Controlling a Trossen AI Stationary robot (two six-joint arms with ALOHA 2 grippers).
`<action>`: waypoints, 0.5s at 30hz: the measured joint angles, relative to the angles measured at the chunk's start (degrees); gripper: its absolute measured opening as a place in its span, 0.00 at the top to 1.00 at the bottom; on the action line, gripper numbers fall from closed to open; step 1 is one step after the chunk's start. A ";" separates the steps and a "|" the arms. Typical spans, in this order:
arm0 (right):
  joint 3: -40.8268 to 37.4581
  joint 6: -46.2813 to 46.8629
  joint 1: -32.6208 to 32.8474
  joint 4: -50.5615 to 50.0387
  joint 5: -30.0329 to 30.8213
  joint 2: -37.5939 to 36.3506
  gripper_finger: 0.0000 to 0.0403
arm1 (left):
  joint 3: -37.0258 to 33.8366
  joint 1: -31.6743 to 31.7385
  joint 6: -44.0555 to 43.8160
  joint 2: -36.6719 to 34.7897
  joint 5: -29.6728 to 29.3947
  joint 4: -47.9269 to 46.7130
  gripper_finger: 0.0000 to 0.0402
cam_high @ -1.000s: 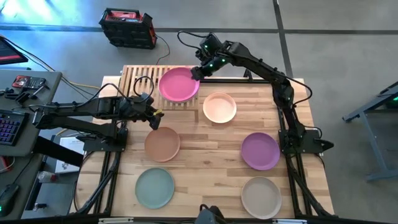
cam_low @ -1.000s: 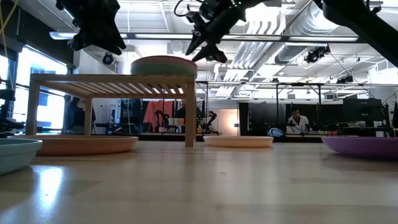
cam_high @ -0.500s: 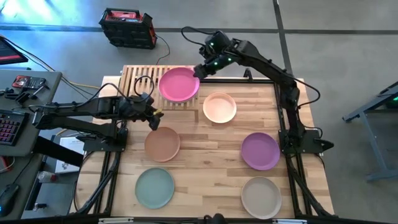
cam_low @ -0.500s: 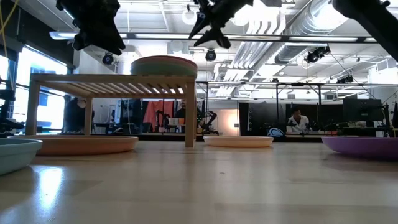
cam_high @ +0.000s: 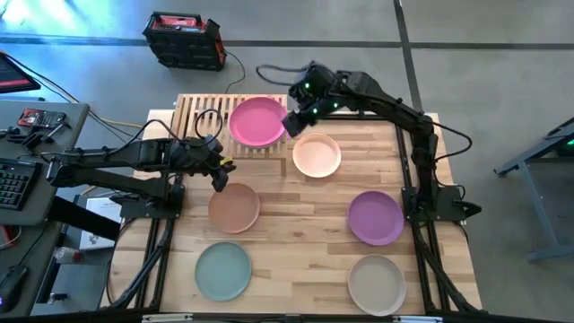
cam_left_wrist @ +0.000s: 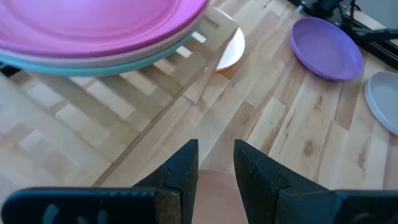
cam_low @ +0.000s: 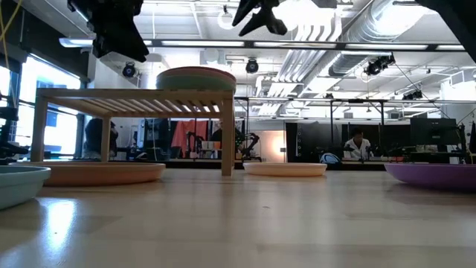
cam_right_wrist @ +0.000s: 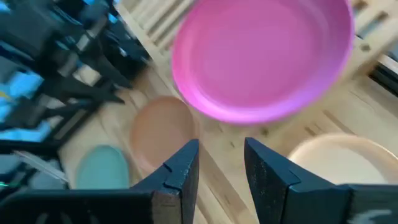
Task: Place and stack plates onto a shelf
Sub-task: Stack the brown plate on top of the pink plate on the shelf
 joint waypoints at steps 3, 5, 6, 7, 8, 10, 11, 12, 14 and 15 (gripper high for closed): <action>-0.02 1.36 2.43 -5.15 4.68 -0.06 0.73 | 0.00 0.00 1.41 0.01 0.23 0.05 0.78; -0.02 2.55 4.03 -8.24 7.44 -0.04 0.73 | 0.00 0.00 2.09 0.01 0.25 0.01 0.78; -0.02 3.32 4.81 -9.90 8.94 -0.04 0.73 | 0.00 -0.02 2.31 0.01 0.25 0.03 0.78; -0.02 4.26 5.53 -11.43 10.43 -0.04 0.73 | 0.00 0.00 2.42 0.01 0.56 0.01 0.78; -0.02 5.29 6.25 -12.74 11.81 -0.04 0.73 | 0.00 0.00 2.46 0.01 1.13 0.03 0.78; -0.02 7.56 7.65 -15.61 14.26 -0.04 0.73 | 0.00 0.00 2.87 0.01 2.17 0.01 0.78; -0.02 8.79 8.38 -16.89 15.14 -0.04 0.73 | 0.00 0.00 3.22 0.01 2.81 0.01 0.78; -0.04 10.09 9.14 -18.00 15.98 -0.04 0.73 | 0.00 -0.02 3.39 0.01 3.23 0.02 0.78; -0.85 12.49 10.83 -19.29 17.52 -0.05 0.73 | 0.00 -0.04 3.45 0.01 4.18 0.01 0.78; -1.39 13.62 11.73 -19.66 17.87 -0.04 0.73 | 0.00 -0.02 3.85 0.01 4.66 0.03 0.78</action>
